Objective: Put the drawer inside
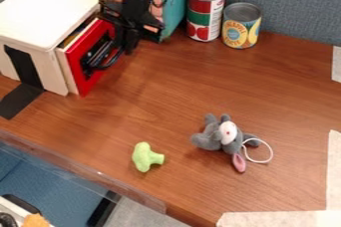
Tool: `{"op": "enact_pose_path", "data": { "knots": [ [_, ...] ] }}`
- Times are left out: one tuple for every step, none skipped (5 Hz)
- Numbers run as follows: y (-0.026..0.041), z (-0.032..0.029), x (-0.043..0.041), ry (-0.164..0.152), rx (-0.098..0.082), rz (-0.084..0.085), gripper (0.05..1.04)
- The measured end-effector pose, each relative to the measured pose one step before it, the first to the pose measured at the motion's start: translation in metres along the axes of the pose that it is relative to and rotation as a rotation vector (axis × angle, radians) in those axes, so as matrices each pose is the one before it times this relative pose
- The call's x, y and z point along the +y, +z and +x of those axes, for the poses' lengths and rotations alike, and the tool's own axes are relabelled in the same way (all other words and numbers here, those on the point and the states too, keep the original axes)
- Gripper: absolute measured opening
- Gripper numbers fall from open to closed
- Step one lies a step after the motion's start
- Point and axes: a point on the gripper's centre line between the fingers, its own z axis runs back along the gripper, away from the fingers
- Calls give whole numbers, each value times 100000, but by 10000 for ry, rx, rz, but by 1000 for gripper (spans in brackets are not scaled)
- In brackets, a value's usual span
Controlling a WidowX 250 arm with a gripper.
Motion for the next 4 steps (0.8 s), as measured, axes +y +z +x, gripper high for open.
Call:
{"op": "enact_pose_path", "data": {
  "knots": [
    [-149,-184,-232,-156,84,-40,145],
    [125,-1285,-1816,-540,213,-23,354],
    [3566,214,-2229,-79,-994,-512,661],
    [2483,-202,-357,272,-482,-763,948]
  ]
}}
